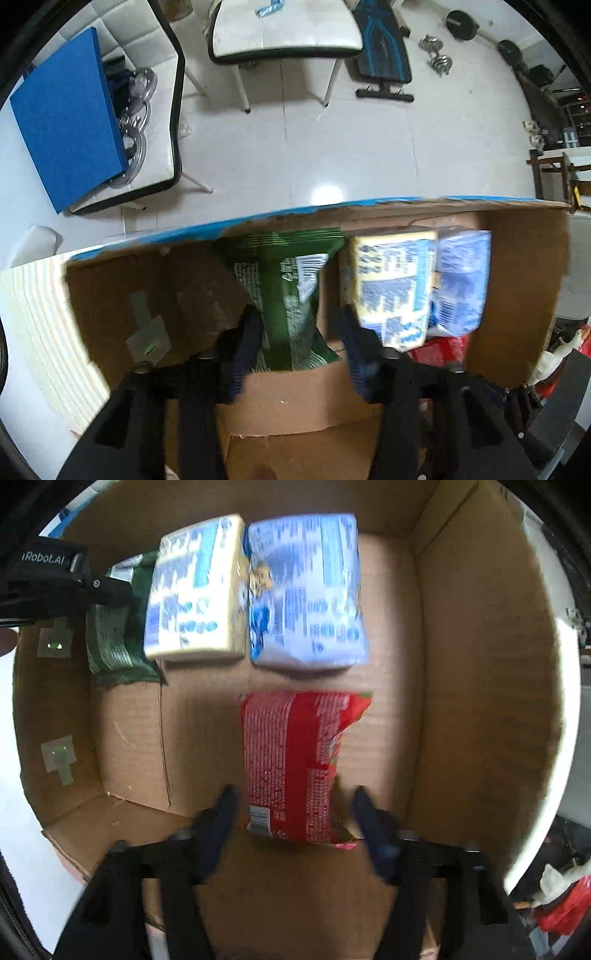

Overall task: Organize soft objects
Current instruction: 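Carry both bags into the box and open both tools, then grasp the orange bag with the left tool while the right grasps the silver sponge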

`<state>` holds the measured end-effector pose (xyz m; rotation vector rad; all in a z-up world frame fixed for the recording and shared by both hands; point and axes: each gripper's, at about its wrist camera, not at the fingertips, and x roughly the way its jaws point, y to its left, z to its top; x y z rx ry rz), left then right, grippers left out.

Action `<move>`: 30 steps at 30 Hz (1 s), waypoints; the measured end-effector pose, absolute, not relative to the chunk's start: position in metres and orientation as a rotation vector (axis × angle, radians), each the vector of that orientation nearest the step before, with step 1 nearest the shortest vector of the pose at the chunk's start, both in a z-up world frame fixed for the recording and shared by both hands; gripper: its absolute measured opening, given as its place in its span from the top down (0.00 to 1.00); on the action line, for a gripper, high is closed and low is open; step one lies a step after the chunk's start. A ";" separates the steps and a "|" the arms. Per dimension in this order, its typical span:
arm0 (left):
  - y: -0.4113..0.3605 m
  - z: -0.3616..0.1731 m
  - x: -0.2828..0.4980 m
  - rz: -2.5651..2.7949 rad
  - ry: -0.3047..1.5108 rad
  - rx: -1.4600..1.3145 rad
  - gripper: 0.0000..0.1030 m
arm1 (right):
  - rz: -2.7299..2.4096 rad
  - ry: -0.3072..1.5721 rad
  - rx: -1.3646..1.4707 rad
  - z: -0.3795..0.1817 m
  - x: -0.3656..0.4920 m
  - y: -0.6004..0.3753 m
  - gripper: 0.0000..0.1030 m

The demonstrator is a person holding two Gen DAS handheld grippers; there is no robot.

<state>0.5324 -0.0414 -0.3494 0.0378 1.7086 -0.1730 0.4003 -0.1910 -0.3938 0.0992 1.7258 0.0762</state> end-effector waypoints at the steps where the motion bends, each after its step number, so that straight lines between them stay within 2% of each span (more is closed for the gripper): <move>1: -0.040 -0.339 0.529 -0.173 1.689 0.038 0.33 | 0.078 1.718 0.109 -0.389 0.400 -0.191 0.17; 2: -0.039 -0.330 0.526 -0.171 1.667 0.039 0.24 | 0.077 1.709 0.118 -0.382 0.401 -0.192 0.17; 3: -0.038 -0.321 0.522 -0.166 1.646 0.046 0.09 | 0.076 1.694 0.126 -0.375 0.400 -0.193 0.14; 4: -0.037 -0.314 0.518 -0.160 1.625 0.051 0.04 | 0.071 1.676 0.130 -0.368 0.400 -0.194 0.11; 5: -0.036 -0.304 0.513 -0.152 1.601 0.050 0.04 | 0.062 1.661 0.131 -0.363 0.401 -0.195 0.03; 6: -0.035 -0.298 0.509 -0.149 1.586 0.051 0.04 | 0.047 1.632 0.133 -0.354 0.400 -0.197 0.00; 15: -0.037 -0.235 0.431 -0.118 1.414 0.066 0.04 | 0.025 1.542 0.116 -0.303 0.386 -0.198 0.00; 21: -0.031 -0.215 0.393 -0.103 1.371 0.049 0.04 | 0.034 1.481 0.147 -0.276 0.363 -0.197 0.00; 26: -0.023 -0.193 0.362 -0.092 1.326 0.023 0.04 | 0.060 1.416 0.124 -0.233 0.343 -0.195 0.00; 30: -0.013 -0.185 0.323 -0.072 1.284 0.109 0.04 | 0.155 1.363 0.069 -0.211 0.316 -0.184 0.00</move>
